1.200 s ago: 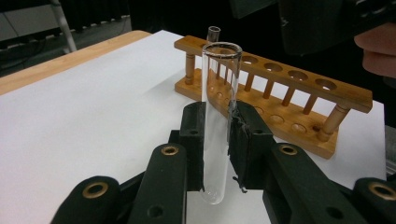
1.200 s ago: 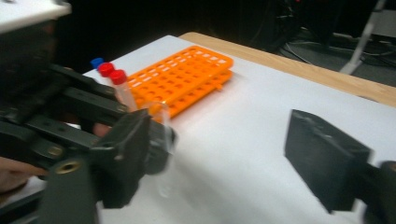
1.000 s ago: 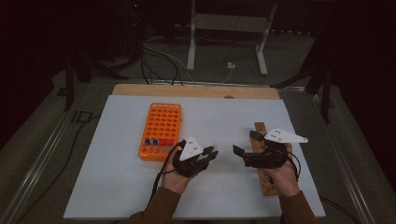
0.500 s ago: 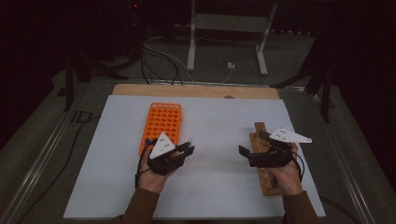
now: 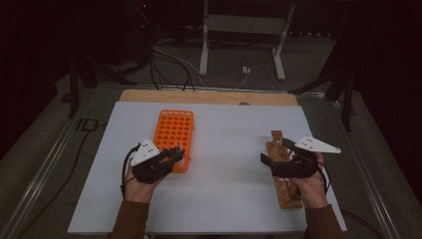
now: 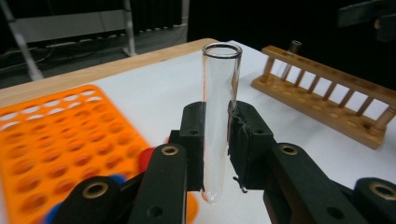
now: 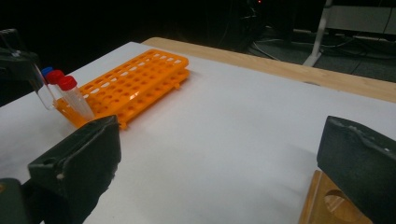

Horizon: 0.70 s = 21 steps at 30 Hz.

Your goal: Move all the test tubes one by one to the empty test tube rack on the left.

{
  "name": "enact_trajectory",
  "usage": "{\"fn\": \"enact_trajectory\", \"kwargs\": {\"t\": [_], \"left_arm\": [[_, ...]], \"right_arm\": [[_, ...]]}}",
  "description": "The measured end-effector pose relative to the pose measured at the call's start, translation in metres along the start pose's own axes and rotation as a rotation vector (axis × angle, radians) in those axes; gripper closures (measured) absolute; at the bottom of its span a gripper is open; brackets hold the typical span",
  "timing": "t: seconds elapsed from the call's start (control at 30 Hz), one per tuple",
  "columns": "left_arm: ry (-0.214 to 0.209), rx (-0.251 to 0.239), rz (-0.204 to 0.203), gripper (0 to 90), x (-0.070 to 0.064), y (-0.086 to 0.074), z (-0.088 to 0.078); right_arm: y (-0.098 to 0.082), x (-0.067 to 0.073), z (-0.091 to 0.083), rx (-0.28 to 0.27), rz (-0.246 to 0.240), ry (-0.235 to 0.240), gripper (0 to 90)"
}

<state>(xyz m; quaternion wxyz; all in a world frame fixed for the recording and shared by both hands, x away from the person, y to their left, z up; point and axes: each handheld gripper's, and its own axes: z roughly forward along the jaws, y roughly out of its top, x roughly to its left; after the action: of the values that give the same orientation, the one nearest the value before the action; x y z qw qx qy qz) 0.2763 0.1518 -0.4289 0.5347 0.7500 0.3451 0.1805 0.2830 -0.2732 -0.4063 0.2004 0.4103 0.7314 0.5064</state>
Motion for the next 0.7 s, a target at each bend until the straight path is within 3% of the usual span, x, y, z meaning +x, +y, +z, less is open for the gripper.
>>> {"fn": "enact_trajectory", "kwargs": {"t": [0.27, 0.7], "left_arm": [[0.042, -0.023, -0.025, 76.6, 0.018, -0.002, -0.023], [0.137, -0.049, -0.062, 76.5, 0.035, -0.009, -0.036]], "right_arm": [[0.001, -0.002, -0.003, -0.012, 0.008, -0.002, 0.0], [0.001, -0.004, -0.004, -0.016, 0.009, -0.002, 0.0]]}}
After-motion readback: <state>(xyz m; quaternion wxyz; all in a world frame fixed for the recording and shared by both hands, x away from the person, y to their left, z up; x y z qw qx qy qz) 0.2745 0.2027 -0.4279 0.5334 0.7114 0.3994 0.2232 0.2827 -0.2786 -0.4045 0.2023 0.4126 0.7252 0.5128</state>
